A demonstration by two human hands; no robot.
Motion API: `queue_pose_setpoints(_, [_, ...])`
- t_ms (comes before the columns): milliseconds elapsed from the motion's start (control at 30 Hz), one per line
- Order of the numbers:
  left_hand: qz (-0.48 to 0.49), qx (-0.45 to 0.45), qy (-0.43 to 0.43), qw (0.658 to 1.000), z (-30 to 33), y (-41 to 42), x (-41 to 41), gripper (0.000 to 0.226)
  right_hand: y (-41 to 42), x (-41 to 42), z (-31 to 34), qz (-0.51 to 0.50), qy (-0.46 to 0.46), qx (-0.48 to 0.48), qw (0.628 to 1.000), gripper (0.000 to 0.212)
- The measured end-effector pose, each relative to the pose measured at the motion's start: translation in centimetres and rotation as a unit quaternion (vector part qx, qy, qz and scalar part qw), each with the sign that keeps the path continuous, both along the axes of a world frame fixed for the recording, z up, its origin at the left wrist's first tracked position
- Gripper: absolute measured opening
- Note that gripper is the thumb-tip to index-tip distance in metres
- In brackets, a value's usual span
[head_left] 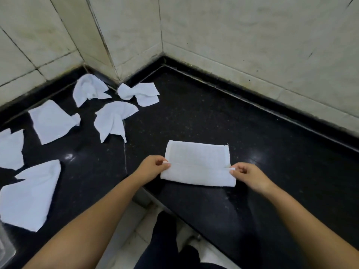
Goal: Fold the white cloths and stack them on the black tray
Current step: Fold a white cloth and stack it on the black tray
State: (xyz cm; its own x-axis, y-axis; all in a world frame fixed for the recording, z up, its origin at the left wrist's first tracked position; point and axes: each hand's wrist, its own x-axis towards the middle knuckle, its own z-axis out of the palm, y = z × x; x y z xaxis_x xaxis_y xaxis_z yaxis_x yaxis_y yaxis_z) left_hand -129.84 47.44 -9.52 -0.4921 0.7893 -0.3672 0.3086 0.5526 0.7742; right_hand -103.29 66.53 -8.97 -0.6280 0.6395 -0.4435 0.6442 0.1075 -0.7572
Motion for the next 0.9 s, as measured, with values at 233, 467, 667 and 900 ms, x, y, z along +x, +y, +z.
queue_pose_setpoints(233, [0.019, -0.012, 0.089, 0.996, -0.3, 6.4, -2.8, 0.020, 3.6, -5.1, 0.1, -0.121, -0.058, 0.085, 0.987, 0.014])
queue_pose_setpoints(467, [-0.030, -0.086, 0.173, 0.981, -2.1, 8.8, -4.1, 0.014, 4.4, -8.4, -1.4, -0.141, -0.139, 0.133, 0.971, 0.015])
queue_pose_setpoints(667, [0.016, -0.068, 0.257, 0.964, -2.6, 7.5, -2.7, 0.026, 3.8, -12.4, -0.6, 0.041, -0.231, 0.315, 0.920, 0.039])
queue_pose_setpoints(900, [0.014, -0.132, 0.314, 0.940, -3.7, 2.9, -0.3, 0.047, -0.9, -22.7, -0.9, 0.259, -0.153, 0.250, 0.920, 0.040])
